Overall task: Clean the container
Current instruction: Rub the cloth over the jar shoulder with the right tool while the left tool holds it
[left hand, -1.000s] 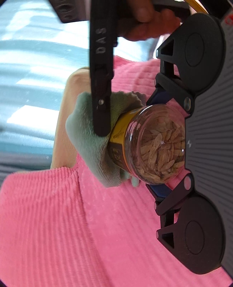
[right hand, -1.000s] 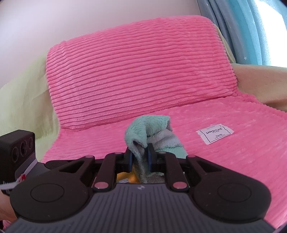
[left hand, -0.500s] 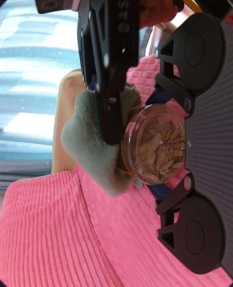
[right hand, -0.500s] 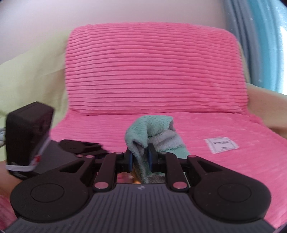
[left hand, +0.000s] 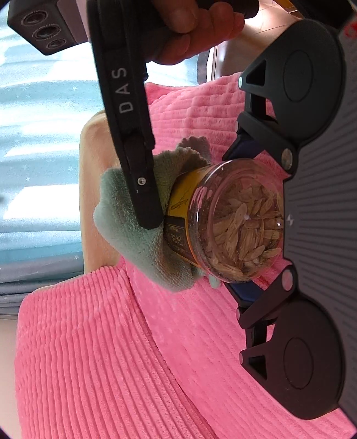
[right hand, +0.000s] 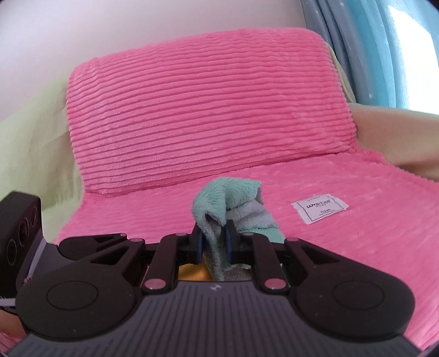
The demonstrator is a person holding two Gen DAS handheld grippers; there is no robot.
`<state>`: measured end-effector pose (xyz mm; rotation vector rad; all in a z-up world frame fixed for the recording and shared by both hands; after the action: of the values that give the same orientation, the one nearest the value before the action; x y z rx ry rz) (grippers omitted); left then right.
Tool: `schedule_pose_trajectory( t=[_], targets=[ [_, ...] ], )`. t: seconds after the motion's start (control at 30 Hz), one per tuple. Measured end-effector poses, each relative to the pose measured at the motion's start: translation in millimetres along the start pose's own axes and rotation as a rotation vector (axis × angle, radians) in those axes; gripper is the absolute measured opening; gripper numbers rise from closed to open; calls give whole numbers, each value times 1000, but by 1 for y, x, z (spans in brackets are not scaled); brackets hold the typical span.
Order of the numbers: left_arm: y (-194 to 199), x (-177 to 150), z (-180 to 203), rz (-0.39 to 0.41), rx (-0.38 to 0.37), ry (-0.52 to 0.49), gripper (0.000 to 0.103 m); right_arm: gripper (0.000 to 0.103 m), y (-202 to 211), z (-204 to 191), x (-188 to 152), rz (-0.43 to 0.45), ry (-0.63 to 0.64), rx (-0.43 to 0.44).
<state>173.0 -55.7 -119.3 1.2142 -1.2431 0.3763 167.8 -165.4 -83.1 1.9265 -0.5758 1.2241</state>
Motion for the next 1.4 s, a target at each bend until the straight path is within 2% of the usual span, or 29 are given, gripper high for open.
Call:
schedule_pose_trajectory(
  t=[0.23,0.3,0.63,0.8,0.97,1.1,1.4],
  targets=[
    [0,0,1,0,2,-4,86,12,0,-4,-1,0,16,-5],
    [0,0,0,-1,1,-3,86,12,2,15,2,-4,26,22],
    [0,0,-1,0,-1,3,86,12,2,14,1,-3,35,19],
    [8,4,0,9,12,-35,86,12,4,16,3,5,28,-11],
    [22,9,-4,33,36,-41,86,13,2,26,4,-7,-25,-33],
    [30,14,-12,59,64,-15,86,13,-1,24,1,-29,-39,-13],
    [24,22,-18,76,71,15,86,13,-3,30,-4,-53,-105,-11]
  ],
)
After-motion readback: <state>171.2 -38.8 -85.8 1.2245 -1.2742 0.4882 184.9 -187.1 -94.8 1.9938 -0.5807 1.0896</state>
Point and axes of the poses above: each gripper's, at about its wrist camera, not at the fingertips, and y roughly against the way its jaws point, z to its right, x to its top, the point moved 7 cm from there along -y, roughly the way its jaws point, and after that the axes turned 7 degrees about -y, right-handed, at the moved point
